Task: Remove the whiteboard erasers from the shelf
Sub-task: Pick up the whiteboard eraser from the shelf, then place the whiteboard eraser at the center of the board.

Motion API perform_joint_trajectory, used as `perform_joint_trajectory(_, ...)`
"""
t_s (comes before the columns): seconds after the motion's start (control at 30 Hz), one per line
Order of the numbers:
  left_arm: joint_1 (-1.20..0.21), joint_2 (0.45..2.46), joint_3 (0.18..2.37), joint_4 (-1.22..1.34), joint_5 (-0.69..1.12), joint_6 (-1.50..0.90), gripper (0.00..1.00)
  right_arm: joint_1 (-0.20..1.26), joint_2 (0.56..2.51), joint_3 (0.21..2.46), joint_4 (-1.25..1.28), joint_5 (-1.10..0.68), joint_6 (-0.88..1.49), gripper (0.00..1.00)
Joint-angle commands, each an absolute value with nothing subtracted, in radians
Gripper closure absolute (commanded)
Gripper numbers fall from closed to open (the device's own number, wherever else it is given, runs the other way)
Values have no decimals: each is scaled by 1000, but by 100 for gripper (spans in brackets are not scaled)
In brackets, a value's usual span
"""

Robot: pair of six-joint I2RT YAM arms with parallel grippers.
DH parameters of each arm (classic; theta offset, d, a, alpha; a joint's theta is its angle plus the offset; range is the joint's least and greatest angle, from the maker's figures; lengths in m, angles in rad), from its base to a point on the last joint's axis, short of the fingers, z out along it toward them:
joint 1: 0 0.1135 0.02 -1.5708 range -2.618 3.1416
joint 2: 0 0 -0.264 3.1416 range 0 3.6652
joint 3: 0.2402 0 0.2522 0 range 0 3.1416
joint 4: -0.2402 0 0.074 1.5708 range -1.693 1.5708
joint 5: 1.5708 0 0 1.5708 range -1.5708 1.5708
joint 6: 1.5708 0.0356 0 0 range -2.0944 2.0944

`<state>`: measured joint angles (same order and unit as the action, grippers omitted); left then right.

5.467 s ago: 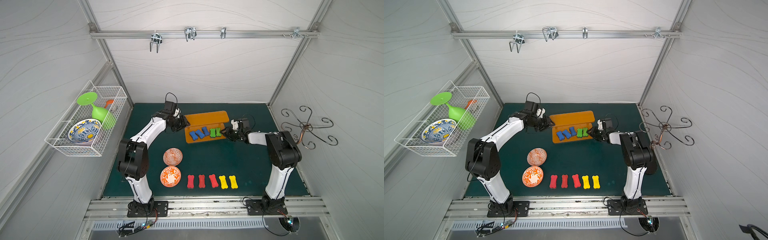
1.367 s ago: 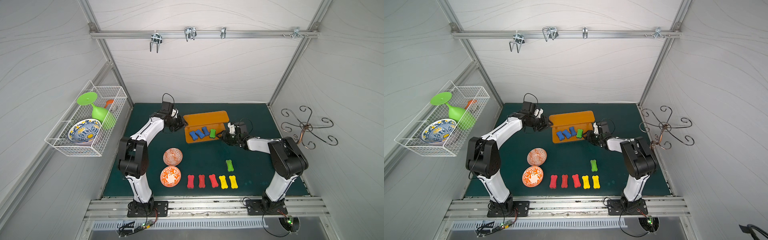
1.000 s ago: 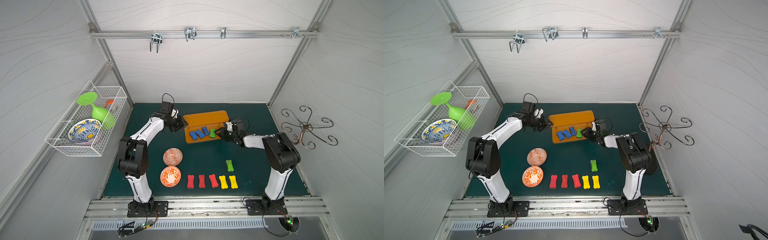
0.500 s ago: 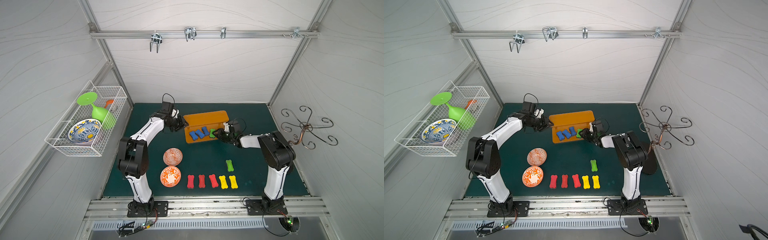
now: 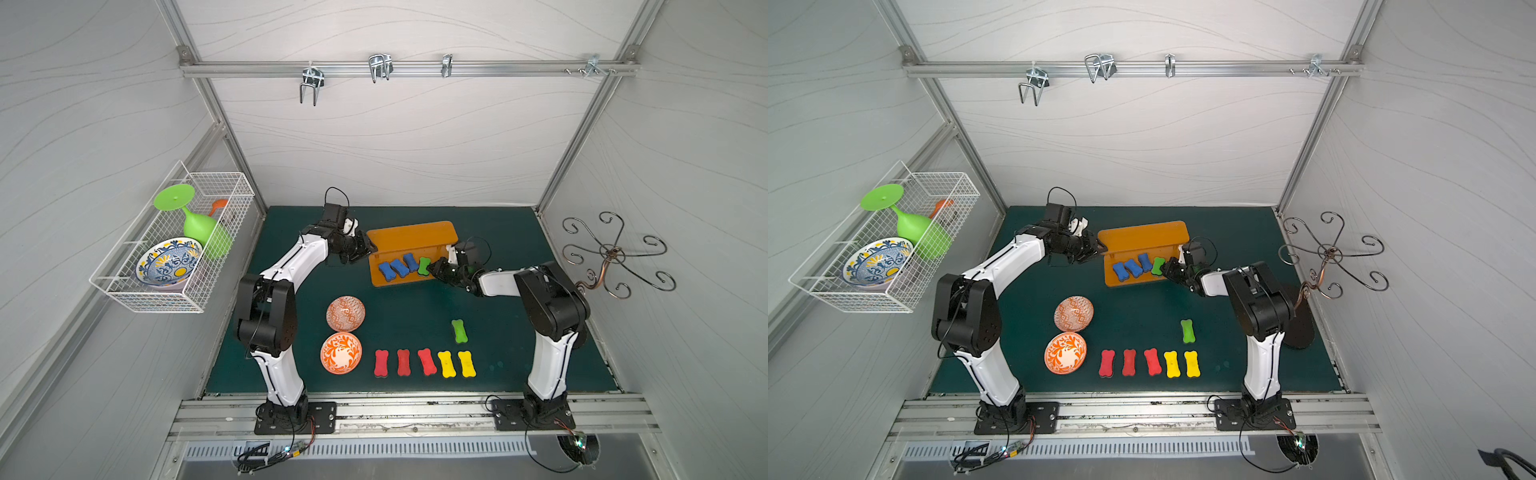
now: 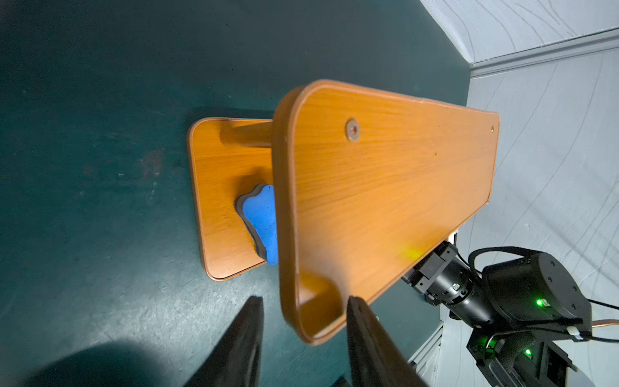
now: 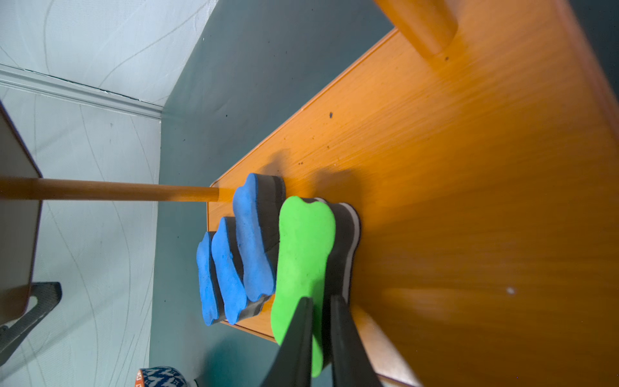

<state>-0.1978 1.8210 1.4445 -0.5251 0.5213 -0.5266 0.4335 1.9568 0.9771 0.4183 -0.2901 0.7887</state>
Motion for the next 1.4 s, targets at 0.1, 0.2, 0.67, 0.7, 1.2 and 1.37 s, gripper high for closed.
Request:
perform_joint_trajectory(0.1,-186,1806,1441,-513,538,-523,56,443,1908,952,384,-270,760,95)
perform_joint_trajectory(0.2,-183,1806,1440,-512,541,-525,56,445,1854,928,362,-268,747,98)
perform_joint_trajectory(0.67,-183,1795,1425,-497,540,-529,56,459,1502,689,186,-313,661,100)
perform_joint_trajectory(0.7,-183,1797,1425,-497,541,-529,56,461,1489,682,167,-340,663,100)
perform_joint_trajectory(1.2,-183,1784,1422,-497,537,-530,55,522,1141,519,-302,-456,554,100)
perform_joint_trajectory(1.37,-183,1785,1421,-499,537,-530,55,559,1147,502,-288,-438,549,100)
